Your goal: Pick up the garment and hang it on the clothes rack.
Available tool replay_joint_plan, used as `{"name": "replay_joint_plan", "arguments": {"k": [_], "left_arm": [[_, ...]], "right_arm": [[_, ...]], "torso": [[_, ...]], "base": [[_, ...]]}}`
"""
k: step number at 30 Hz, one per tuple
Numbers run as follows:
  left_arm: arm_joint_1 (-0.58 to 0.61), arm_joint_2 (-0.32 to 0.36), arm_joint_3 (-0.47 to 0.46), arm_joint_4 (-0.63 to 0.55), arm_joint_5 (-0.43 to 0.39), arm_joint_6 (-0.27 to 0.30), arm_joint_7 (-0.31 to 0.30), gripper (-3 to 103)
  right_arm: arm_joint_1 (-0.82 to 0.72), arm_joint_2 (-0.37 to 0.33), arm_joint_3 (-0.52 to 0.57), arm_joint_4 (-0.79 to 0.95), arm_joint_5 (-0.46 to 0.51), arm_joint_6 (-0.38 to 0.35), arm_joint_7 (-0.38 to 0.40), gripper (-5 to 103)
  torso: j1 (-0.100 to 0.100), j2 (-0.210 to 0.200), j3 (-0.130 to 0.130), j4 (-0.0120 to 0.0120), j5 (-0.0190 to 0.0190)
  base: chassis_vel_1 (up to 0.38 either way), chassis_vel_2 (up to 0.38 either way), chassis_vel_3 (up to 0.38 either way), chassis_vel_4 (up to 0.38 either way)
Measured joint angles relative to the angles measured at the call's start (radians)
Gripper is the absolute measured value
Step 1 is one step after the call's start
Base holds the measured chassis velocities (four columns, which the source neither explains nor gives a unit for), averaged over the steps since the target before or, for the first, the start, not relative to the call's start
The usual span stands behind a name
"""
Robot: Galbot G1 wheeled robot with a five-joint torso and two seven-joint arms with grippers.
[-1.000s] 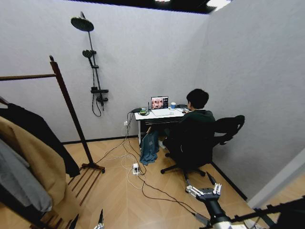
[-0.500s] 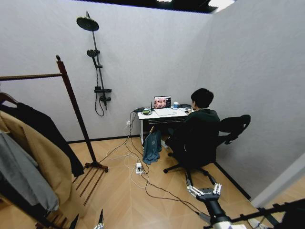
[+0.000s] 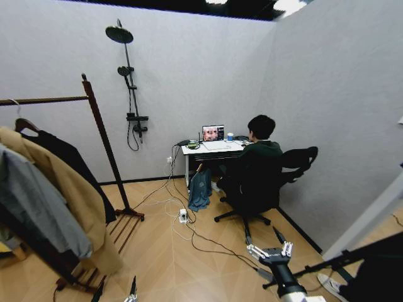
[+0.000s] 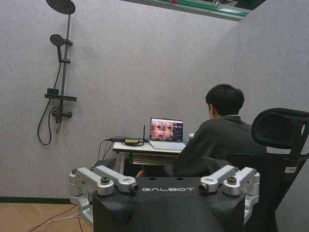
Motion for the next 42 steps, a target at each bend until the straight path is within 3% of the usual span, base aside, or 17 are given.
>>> {"name": "replay_joint_plan", "arguments": {"k": [25,33,35,42], "left_arm": [[0.000,0.000,0.000,0.000,0.000,0.000,0.000,100],[0.000,0.000,0.000,0.000,0.000,0.000,0.000,100],[0.000,0.000,0.000,0.000,0.000,0.000,0.000,100],[0.000,0.000,0.000,0.000,0.000,0.000,0.000,100]], "right_arm": [[0.000,0.000,0.000,0.000,0.000,0.000,0.000,100],[0.000,0.000,0.000,0.000,0.000,0.000,0.000,100],[0.000,0.000,0.000,0.000,0.000,0.000,0.000,100],[0.000,0.000,0.000,0.000,0.000,0.000,0.000,100]], "torso": [[-0.001,0.001,0.000,0.0002,-0.0001],[0.000,0.000,0.000,-0.0003,0.0006],[0.001,0.000,0.000,0.0001,-0.0006],[0.001,0.000,0.000,0.0003,0.0003]], "base": [[0.323,-0.324,-0.331,0.336],[-0.012,-0.039,-0.065,0.083],[-0.120,-0.020,0.173,0.016],[-0.139,-0.064,0.180,0.073]]}}
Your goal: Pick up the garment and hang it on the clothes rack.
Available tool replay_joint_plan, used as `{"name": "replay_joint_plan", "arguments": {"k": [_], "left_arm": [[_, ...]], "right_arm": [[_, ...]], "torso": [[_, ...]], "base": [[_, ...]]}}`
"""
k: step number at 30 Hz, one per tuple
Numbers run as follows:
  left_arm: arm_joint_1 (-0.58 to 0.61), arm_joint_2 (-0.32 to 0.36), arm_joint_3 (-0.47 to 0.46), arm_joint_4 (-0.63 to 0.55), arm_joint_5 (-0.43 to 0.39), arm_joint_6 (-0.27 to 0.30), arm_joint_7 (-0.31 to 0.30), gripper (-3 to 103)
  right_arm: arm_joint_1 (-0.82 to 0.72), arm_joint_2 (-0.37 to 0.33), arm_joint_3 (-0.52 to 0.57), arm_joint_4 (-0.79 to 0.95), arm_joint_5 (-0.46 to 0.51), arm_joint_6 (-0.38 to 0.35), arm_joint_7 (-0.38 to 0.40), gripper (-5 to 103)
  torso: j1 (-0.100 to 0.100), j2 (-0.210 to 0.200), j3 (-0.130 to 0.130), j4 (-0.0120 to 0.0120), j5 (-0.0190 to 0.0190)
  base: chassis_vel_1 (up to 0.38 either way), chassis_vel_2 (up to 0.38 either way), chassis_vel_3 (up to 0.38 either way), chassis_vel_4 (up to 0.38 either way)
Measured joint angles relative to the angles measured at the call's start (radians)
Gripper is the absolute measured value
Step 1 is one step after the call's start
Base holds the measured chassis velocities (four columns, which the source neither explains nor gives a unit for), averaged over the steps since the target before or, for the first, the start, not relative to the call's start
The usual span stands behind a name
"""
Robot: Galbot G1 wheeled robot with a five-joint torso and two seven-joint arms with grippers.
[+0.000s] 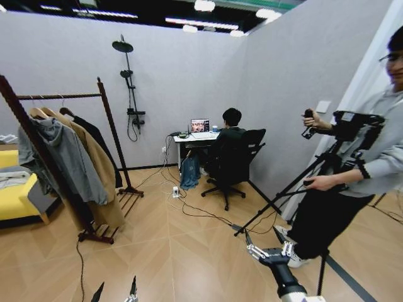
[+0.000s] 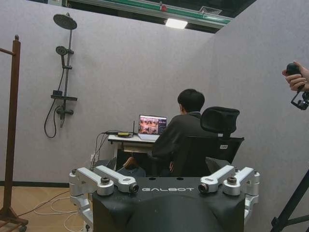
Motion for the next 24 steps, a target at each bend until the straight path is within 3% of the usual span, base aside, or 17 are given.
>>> {"name": "replay_joint_plan", "arguments": {"k": [24], "left_arm": [[0.000,0.000,0.000,0.000,0.000,0.000,0.000,100]], "right_arm": [[0.000,0.000,0.000,0.000,0.000,0.000,0.000,100]], "torso": [[-0.001,0.000,0.000,-0.0004,-0.0002]], "base": [[0.010,0.008,0.017,0.017]]}}
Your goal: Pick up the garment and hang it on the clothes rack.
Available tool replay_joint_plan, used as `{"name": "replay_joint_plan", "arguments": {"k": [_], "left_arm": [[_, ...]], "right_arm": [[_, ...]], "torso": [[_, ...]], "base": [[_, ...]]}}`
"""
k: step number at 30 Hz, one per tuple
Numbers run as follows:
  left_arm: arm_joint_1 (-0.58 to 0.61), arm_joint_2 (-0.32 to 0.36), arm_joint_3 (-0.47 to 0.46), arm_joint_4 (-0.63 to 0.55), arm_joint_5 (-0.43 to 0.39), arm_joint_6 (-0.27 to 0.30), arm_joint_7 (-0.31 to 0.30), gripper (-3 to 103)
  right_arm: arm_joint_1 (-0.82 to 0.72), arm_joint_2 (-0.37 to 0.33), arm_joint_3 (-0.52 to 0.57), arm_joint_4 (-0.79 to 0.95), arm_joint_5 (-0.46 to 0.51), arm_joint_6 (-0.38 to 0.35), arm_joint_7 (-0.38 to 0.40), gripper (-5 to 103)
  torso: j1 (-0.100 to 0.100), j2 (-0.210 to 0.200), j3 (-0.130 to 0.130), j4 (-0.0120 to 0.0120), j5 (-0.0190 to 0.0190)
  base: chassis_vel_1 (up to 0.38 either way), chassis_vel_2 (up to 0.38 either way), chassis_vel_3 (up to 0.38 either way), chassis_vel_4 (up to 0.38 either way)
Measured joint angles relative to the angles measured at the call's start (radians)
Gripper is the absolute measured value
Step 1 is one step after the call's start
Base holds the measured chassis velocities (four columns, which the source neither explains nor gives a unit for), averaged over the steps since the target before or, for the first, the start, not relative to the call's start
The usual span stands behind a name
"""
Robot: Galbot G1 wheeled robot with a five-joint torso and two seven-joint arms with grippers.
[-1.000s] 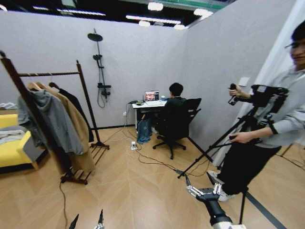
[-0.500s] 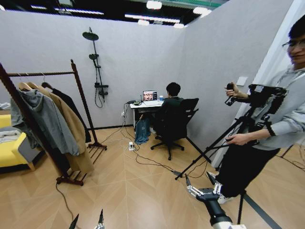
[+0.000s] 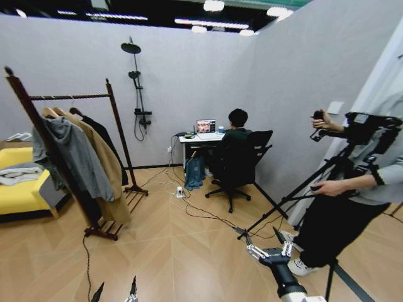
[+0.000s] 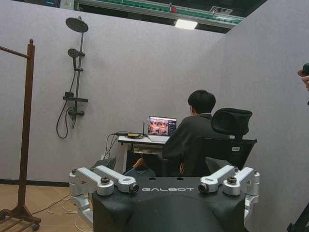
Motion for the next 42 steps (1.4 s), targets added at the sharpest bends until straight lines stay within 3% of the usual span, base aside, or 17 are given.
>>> {"name": "replay_joint_plan", "arguments": {"k": [42], "left_arm": [[0.000,0.000,0.000,0.000,0.000,0.000,0.000,100]], "right_arm": [[0.000,0.000,0.000,0.000,0.000,0.000,0.000,100]], "torso": [[0.000,0.000,0.000,0.0002,0.0001]], "base": [[0.000,0.000,0.000,0.000]]}}
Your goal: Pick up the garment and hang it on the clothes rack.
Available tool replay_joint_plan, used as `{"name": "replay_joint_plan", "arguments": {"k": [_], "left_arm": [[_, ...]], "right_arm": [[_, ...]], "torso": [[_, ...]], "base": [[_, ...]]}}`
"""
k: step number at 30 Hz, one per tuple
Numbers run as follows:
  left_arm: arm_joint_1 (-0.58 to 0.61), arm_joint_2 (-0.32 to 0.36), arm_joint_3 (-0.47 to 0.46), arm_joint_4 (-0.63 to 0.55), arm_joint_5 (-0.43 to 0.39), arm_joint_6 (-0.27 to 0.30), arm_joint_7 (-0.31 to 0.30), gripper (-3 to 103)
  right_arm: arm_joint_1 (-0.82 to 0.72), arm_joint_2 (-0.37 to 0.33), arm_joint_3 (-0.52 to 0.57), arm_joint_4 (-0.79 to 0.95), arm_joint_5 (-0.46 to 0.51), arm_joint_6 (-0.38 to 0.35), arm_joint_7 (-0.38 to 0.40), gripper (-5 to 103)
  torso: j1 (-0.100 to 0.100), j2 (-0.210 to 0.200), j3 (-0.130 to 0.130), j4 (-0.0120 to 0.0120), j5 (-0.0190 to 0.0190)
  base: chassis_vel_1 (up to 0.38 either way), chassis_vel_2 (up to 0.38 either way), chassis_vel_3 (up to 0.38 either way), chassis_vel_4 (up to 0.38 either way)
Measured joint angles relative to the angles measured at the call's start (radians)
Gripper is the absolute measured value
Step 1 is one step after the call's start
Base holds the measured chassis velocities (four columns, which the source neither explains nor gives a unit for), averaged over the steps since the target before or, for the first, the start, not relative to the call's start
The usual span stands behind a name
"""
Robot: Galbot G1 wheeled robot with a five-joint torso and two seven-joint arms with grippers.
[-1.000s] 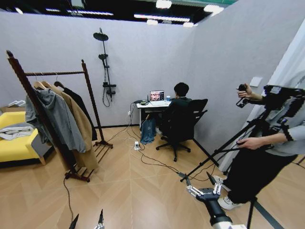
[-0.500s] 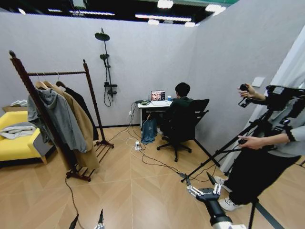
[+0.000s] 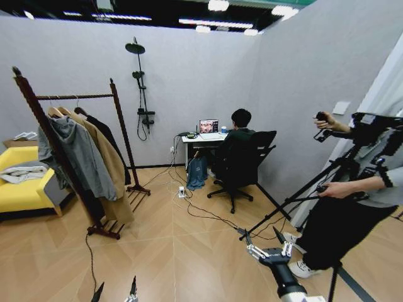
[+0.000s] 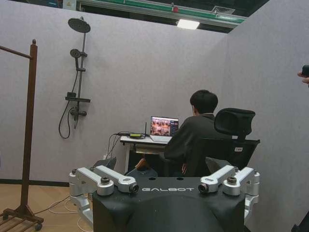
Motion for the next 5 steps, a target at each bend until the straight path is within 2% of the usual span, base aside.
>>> {"name": "replay_joint_plan", "arguments": {"k": [5], "left_arm": [[0.000,0.000,0.000,0.000,0.000,0.000,0.000,100]], "right_arm": [[0.000,0.000,0.000,0.000,0.000,0.000,0.000,100]], "torso": [[0.000,0.000,0.000,0.0000,0.0000]], "base": [[0.000,0.000,0.000,0.000]]}}
